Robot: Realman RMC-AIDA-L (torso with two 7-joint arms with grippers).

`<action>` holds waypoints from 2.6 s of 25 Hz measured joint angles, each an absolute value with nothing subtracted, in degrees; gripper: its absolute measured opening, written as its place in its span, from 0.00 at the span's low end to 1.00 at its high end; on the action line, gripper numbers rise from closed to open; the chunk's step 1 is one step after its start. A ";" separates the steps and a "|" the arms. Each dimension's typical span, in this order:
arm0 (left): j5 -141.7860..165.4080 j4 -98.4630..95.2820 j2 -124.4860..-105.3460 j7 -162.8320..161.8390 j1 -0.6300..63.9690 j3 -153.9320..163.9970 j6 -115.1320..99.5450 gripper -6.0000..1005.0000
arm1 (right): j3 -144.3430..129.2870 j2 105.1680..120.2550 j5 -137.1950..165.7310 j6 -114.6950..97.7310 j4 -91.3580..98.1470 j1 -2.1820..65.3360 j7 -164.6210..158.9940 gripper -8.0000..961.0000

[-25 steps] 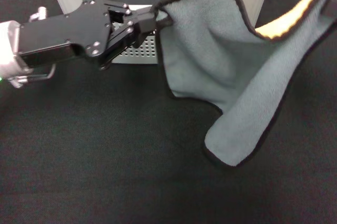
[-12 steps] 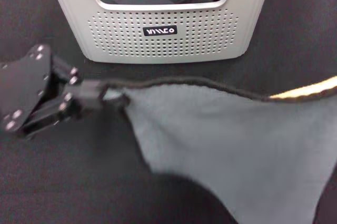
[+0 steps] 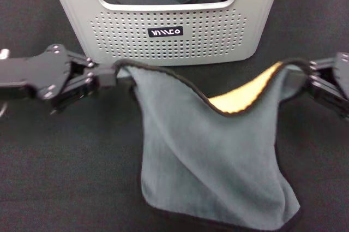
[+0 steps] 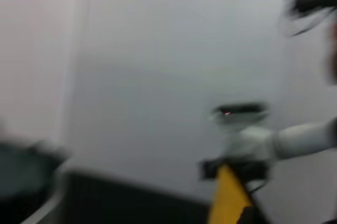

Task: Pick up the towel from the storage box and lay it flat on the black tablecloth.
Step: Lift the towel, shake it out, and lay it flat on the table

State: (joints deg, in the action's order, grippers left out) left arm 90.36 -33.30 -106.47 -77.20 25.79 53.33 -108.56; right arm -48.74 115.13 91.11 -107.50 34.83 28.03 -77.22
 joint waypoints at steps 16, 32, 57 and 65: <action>104.62 -32.95 -108.99 -86.34 31.02 50.18 -88.48 0.01 | -52.61 115.30 93.15 -82.68 32.47 31.19 -77.13 0.07; 90.13 -35.72 -110.04 -86.61 31.67 49.75 -104.84 0.01 | -43.67 115.38 85.57 -102.88 41.14 26.63 -76.74 0.09; 62.28 -49.21 -98.17 -85.54 20.76 86.47 -116.84 0.01 | -58.49 115.61 72.62 -118.81 54.48 6.76 -81.44 0.11; 91.86 -32.69 -104.64 -84.45 28.16 63.22 -115.83 0.01 | -62.09 115.52 79.67 -103.23 40.56 16.85 -76.74 0.12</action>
